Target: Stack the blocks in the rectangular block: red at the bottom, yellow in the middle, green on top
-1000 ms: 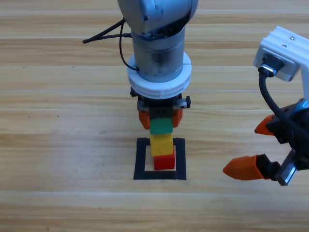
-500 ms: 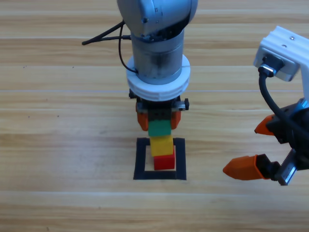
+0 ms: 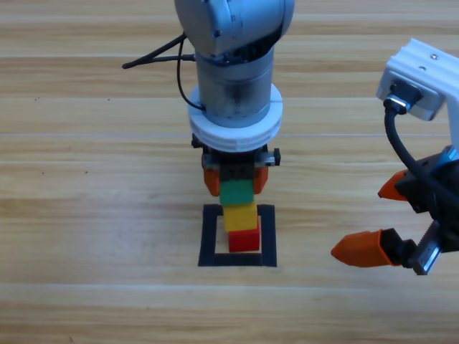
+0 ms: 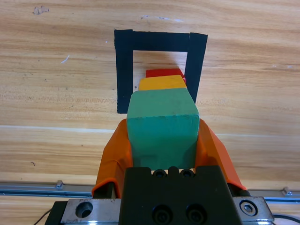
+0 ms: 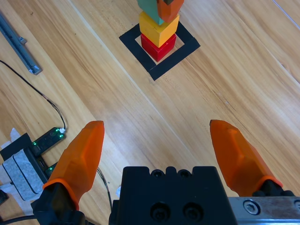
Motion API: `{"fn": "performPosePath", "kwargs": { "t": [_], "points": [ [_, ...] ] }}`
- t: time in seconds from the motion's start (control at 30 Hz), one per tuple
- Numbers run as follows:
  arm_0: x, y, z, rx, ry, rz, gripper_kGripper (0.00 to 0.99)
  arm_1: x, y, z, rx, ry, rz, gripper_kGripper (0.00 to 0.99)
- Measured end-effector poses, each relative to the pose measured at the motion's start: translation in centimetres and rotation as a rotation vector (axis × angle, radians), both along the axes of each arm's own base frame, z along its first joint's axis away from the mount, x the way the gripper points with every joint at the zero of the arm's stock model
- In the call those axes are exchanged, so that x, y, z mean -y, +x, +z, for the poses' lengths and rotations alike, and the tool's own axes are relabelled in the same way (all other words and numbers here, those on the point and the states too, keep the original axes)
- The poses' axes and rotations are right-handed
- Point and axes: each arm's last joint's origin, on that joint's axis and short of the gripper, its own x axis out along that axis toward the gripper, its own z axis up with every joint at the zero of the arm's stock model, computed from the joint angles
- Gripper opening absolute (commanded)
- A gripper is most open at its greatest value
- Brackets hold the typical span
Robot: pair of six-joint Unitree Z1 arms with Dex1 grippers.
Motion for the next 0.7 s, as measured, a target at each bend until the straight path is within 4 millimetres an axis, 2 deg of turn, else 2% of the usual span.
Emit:
{"fn": "performPosePath", "kwargs": {
  "t": [0.3, 0.7],
  "points": [
    [0.3, 0.23, -1.02, -0.014, 0.017, 0.0, 0.026, 0.0, 0.0, 0.0, 0.0, 0.0, 0.0, 0.99],
    [0.31, 0.24, -1.05, -0.014, 0.018, 0.0, 0.046, 0.0, 0.0, 0.0, 0.0, 0.0, 0.0, 0.99]
  ]
}}
